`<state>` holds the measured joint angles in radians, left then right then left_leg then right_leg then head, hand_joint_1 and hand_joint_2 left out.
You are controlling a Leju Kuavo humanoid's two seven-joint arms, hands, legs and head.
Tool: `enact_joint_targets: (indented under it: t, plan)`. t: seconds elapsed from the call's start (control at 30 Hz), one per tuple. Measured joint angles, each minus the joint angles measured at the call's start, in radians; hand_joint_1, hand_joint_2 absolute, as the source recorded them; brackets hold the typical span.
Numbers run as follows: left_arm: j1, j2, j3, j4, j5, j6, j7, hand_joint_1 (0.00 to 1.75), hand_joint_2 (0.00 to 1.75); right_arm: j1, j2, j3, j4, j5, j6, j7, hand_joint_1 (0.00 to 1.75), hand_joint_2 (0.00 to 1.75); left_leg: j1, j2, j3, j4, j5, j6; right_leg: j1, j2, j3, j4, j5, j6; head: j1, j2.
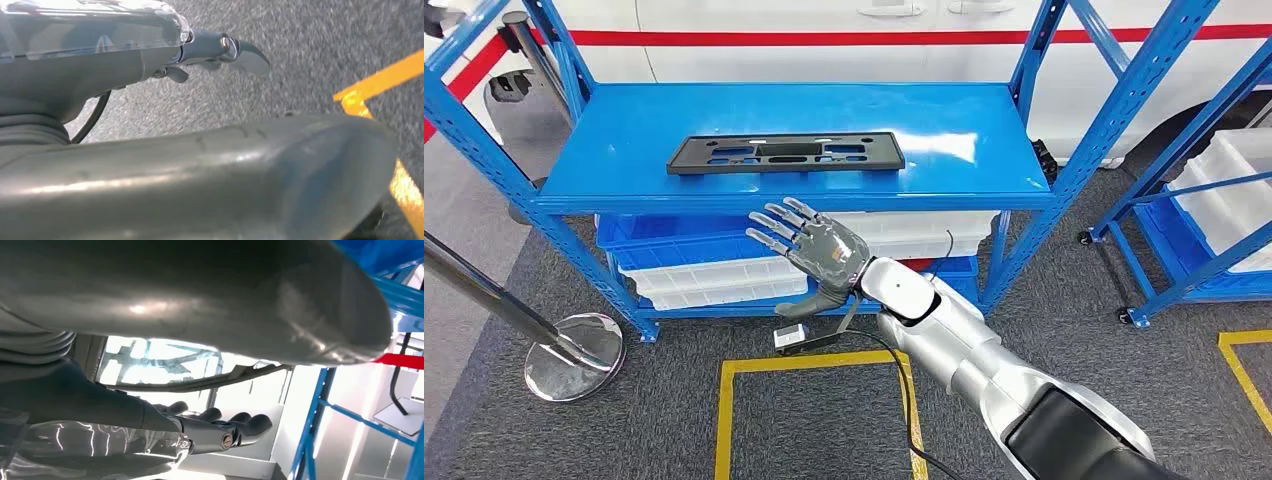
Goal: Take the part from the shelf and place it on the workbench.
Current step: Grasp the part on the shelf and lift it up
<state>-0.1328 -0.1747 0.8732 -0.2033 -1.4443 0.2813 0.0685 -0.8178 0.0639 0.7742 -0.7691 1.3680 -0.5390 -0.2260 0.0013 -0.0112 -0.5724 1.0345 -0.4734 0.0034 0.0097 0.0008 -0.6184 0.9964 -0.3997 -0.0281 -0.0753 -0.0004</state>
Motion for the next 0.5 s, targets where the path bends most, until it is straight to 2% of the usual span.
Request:
enact_joint_targets:
  t: [0.07,0.1,0.17,0.2,0.23,0.27,0.3,0.33,0.37,0.4,0.5]
  plan:
    - [-0.001,0.0,0.0,0.0,0.0,0.0,0.0,0.0,0.0,-0.002,0.001,0.0,0.0,-0.001,-0.001,0.0,0.0,0.0,0.001,0.001,-0.021,0.045,-0.019,-0.004,-0.001,-0.002,0.009,-0.004,-0.003,-0.003,0.0,0.0]
    - [-0.001,0.0,0.0,0.0,0.0,0.0,0.0,0.0,0.0,-0.004,0.001,0.0,0.0,-0.002,-0.001,0.0,0.0,0.0,0.003,0.003,-0.048,0.099,-0.04,-0.008,-0.001,-0.003,0.017,-0.008,-0.007,-0.004,0.0,0.0]
    - [0.0,0.0,0.0,0.0,0.0,0.0,0.0,0.0,0.0,-0.003,0.001,0.0,0.001,-0.003,-0.002,0.0,0.0,0.0,0.007,0.003,-0.127,0.227,-0.081,-0.017,-0.002,-0.005,0.027,-0.007,-0.017,-0.006,0.0,0.0]
    - [0.001,0.001,0.0,0.0,0.0,0.0,0.0,0.0,0.0,-0.001,0.001,0.001,0.002,-0.004,-0.002,0.0,0.0,0.0,0.009,0.003,-0.155,0.262,-0.08,-0.021,-0.003,-0.004,0.032,-0.005,-0.024,-0.005,0.0,0.0]
    - [0.003,0.002,0.0,0.0,0.0,0.0,0.0,0.0,0.0,0.001,0.001,0.001,0.003,-0.004,-0.003,0.0,0.0,0.0,0.011,0.004,-0.166,0.261,-0.06,-0.024,-0.004,-0.004,0.038,-0.002,-0.031,-0.004,0.0,0.0]
    - [0.003,0.003,0.0,0.0,0.0,0.0,0.0,0.0,0.0,0.002,0.001,0.001,0.003,-0.005,-0.003,0.0,0.0,0.0,0.012,0.004,-0.155,0.22,-0.022,-0.025,-0.005,-0.003,0.045,0.002,-0.04,-0.001,0.0,0.0]
    - [0.004,0.004,0.0,0.0,0.0,0.0,0.0,0.0,0.0,0.002,0.002,0.001,0.004,-0.005,-0.003,0.0,0.0,0.0,0.014,0.006,-0.13,0.15,0.023,-0.026,-0.007,-0.003,0.053,0.006,-0.049,0.003,0.0,0.0]
    - [0.003,0.004,0.0,0.0,0.0,0.0,0.0,0.0,0.0,0.001,0.002,0.001,0.004,-0.005,-0.004,0.0,0.0,0.0,0.014,0.008,-0.103,0.087,0.052,-0.026,-0.006,-0.003,0.058,0.011,-0.059,0.008,0.0,0.0]
    - [0.002,0.005,0.0,0.001,0.0,-0.001,0.0,0.0,0.0,0.0,0.002,0.001,0.004,-0.006,-0.004,0.0,0.0,0.0,0.014,0.009,-0.083,0.038,0.069,-0.02,-0.004,-0.002,0.059,0.016,-0.067,0.013,0.0,0.0]
    - [0.002,0.005,0.0,0.001,0.0,-0.001,0.0,0.0,0.0,0.0,0.003,0.001,0.005,-0.006,-0.004,0.0,0.0,0.0,0.013,0.009,-0.072,0.011,0.072,-0.013,-0.002,-0.002,0.06,0.018,-0.072,0.018,0.0,0.0]
    - [0.003,0.006,0.0,0.001,-0.001,-0.001,0.0,0.0,0.0,-0.003,0.004,0.002,0.006,-0.007,-0.002,0.004,0.0,0.0,0.011,0.005,-0.064,0.0,0.059,0.011,-0.002,-0.001,0.061,0.025,-0.079,0.034,0.001,0.0]
